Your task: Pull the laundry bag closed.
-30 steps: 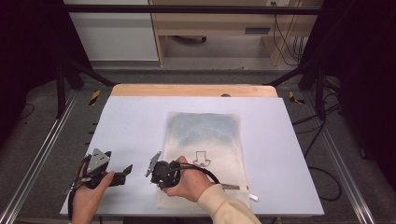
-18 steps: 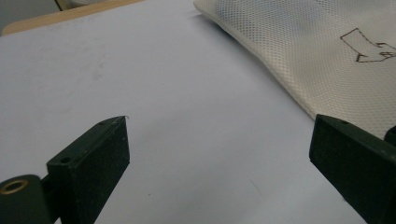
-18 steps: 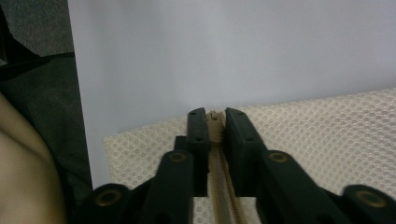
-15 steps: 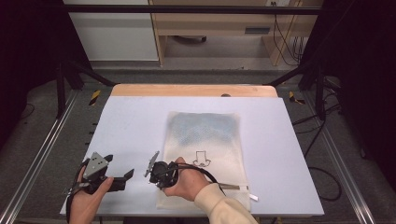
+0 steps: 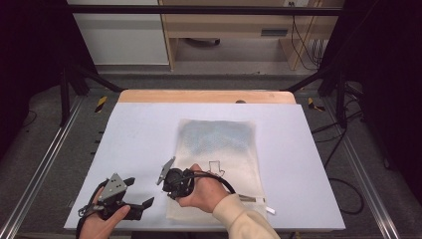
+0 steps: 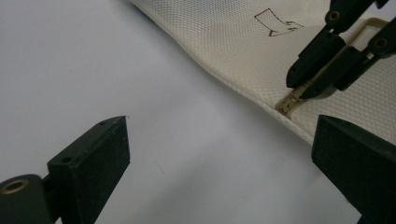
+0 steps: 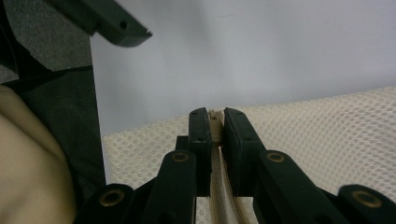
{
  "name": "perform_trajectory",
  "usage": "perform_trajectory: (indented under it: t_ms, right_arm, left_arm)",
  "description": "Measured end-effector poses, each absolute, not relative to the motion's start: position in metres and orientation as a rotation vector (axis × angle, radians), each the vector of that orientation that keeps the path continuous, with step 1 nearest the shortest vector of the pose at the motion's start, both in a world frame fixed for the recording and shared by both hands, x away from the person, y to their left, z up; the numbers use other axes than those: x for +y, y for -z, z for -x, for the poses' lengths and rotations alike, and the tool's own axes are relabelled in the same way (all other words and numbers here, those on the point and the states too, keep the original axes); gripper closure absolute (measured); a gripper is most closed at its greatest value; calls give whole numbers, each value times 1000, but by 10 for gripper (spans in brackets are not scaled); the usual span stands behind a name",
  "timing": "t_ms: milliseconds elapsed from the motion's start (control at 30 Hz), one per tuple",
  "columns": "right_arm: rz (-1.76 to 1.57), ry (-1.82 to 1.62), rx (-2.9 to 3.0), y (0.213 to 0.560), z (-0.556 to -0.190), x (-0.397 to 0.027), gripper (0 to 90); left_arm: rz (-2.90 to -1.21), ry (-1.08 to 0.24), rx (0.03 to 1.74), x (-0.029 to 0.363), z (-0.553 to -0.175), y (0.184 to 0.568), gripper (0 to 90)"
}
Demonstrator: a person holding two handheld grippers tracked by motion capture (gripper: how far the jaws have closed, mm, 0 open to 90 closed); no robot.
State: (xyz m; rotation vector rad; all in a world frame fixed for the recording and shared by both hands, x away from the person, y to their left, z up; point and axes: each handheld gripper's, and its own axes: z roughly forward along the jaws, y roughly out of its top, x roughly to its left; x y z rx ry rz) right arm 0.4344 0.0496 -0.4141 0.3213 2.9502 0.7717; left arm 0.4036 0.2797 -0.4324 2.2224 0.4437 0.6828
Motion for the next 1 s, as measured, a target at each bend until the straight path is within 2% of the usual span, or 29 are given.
perform_trajectory:
  t_ms: [767,1000]
  right_arm:
    - [-293,-821,2924,408,-434,43,821]
    - [-297,-833,2920,406,-433,42,821]
  left_arm:
    - [-2217,-411,317,235,-418,455,135]
    - [-2232,-415,314,227,-421,458,183]
